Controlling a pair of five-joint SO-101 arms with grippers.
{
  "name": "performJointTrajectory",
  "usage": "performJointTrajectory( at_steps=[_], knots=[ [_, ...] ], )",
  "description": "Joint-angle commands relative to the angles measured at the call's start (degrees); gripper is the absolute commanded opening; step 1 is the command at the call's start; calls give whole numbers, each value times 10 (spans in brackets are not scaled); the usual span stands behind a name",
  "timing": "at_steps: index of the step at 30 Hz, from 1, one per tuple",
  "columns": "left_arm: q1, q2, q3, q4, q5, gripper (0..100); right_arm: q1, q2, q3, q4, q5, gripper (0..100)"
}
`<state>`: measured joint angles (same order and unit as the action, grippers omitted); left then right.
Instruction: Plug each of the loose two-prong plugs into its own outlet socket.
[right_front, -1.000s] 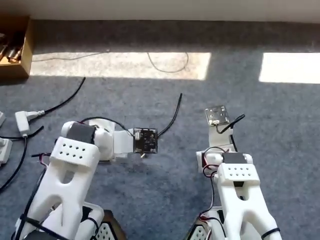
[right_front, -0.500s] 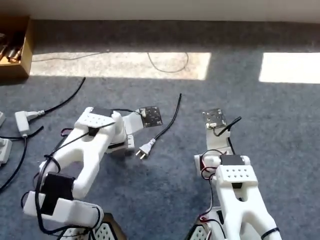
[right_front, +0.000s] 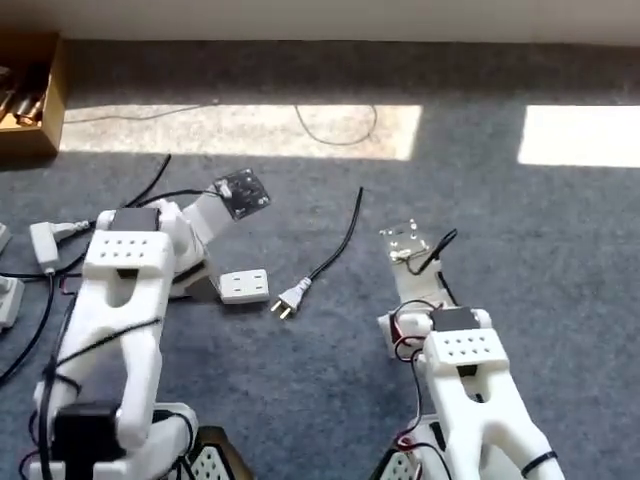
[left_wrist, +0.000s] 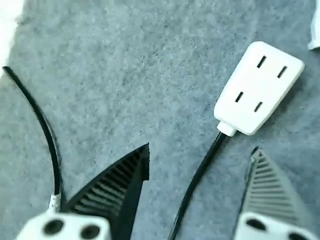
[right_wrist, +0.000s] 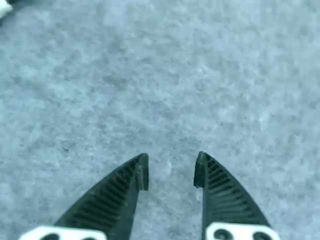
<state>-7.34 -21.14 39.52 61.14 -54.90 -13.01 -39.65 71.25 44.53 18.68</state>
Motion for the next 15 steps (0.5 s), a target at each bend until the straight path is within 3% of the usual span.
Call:
performJointTrajectory(
  at_steps=[1, 8, 15],
  knots=[
    [-17, -121, 44, 14, 63, 313, -45, 1, -62, 12, 92, 162],
    [-94, -262, 207, -62, 291, 312, -140, 1, -179, 117, 247, 162],
    [-151, -276, 364, -175, 326, 312, -221, 18, -220, 138, 324, 163]
  ],
)
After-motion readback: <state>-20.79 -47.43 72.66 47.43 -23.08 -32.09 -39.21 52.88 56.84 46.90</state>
